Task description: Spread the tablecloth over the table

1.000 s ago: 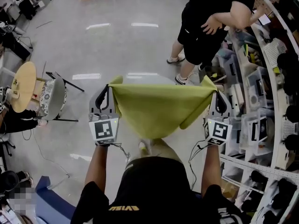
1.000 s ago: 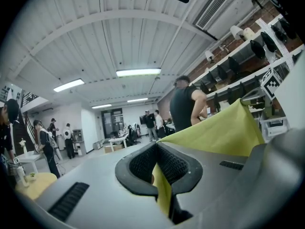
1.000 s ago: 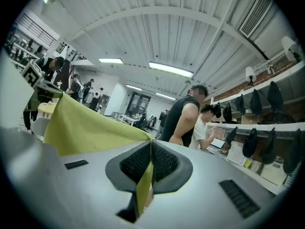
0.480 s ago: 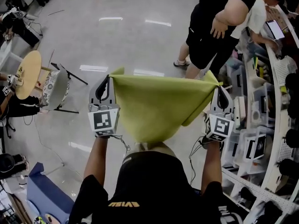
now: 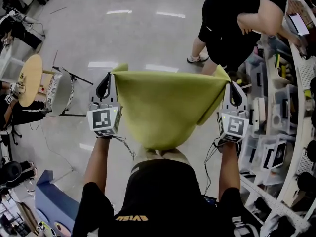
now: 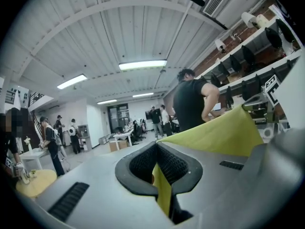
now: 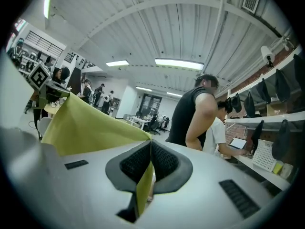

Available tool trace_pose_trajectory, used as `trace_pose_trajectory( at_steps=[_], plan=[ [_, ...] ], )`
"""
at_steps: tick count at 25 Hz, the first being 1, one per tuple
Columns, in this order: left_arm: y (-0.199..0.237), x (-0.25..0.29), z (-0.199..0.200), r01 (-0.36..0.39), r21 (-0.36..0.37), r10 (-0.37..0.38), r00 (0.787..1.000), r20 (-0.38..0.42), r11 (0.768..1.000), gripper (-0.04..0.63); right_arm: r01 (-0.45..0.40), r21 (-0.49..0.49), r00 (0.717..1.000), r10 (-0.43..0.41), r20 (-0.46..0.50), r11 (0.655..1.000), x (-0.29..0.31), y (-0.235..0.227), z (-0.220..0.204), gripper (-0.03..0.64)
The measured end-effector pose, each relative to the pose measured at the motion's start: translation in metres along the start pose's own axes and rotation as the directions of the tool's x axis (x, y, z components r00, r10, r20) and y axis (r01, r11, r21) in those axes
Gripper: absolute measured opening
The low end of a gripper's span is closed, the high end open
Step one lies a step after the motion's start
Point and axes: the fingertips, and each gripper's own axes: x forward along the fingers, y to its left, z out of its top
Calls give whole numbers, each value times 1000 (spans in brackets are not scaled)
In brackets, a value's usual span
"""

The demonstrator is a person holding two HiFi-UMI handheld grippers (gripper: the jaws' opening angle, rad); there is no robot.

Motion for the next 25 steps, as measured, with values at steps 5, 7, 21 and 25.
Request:
trace_pose_trajectory(
  at_steps=[5,7,21,25],
  plan=[
    [11,34,-28,33,-20,-34,999,-31,999,17,15,5,1000,-15,-17,1000,33,10,-9,5],
    [14,49,-41,52,-27,-53,997,-54,998,17,11,-2,1000,-11,-25,1000,45,15,-16,5],
    [13,172,-146,192,-60,-200,958,-207,980,18,-15,-37,987,9,-161,999,162,33,-108,5],
    [12,198,-177,193,-103,-211,951,-225,976,18,-21,-36,981,13,-195,999,193,41,-136,5]
  ],
)
